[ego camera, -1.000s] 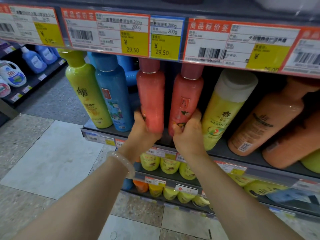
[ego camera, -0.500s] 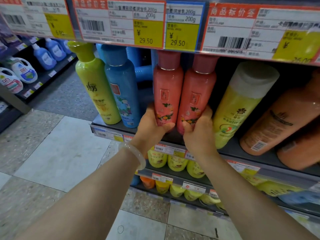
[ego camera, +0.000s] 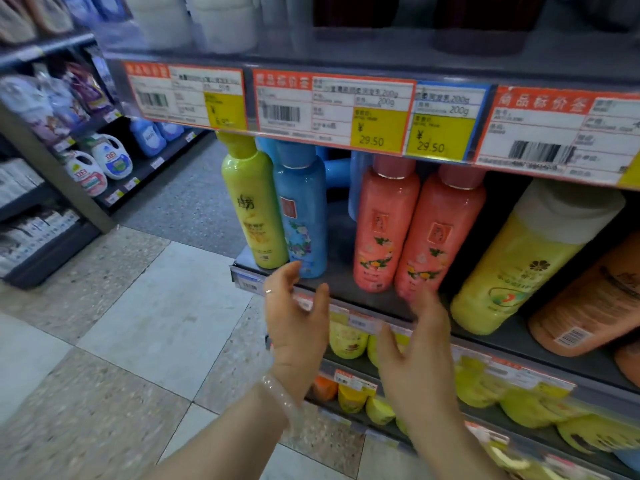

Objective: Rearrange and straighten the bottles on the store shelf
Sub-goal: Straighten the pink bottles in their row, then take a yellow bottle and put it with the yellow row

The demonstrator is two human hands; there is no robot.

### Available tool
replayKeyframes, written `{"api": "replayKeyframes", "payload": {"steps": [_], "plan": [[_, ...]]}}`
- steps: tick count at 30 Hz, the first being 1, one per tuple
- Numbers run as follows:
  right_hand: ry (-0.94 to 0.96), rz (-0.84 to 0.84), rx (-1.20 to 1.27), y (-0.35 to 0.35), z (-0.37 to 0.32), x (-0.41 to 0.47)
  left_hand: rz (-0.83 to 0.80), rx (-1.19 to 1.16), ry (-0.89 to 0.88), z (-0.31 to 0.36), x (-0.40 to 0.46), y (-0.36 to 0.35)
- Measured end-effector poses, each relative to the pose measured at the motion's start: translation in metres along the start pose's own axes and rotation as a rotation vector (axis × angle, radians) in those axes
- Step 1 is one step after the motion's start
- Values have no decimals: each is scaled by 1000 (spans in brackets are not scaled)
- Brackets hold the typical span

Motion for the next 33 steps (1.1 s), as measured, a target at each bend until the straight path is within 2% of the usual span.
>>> {"api": "replayKeyframes", "payload": {"steps": [2, 4, 8, 10, 12, 16, 22, 24, 28, 33], "plan": [[83, -79, 6, -16, -15, -6, 126, 35, 58, -7, 11, 26], [135, -166, 13, -32, -29, 1, 161, 50, 87, -12, 29, 45], [152, -246, 21, -57, -47, 26, -13, 30, 107, -11, 70, 55], [152, -233, 31, -64, -53, 42, -161, -34, 118, -4, 88, 47], [157, -216, 59, -71, -58, 56, -243, -109, 139, 0, 100, 39], [109, -188, 103, -84, -61, 74, -261, -114, 141, -3, 108, 33], [94, -164, 120, -96, -61, 87, -278, 38, 79, -9, 117, 38], [85, -140, 94, -97, -59, 89, -248, 42, 76, -11, 114, 48], [86, -113, 48, -98, -58, 93, -64, -159, 72, -10, 111, 79], [88, -148, 48, -113, -65, 96, 31, -190, 80, -13, 109, 116]]}}
Point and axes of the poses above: each hand's wrist, its own x-axis towards the middle knuckle, its own y-axis out of the back of the hand, z = x × y, the point moved 6 cm from there along x, towards the middle knuckle, and after that the axes turned 3 degrees about -z, right-handed, at the moved point
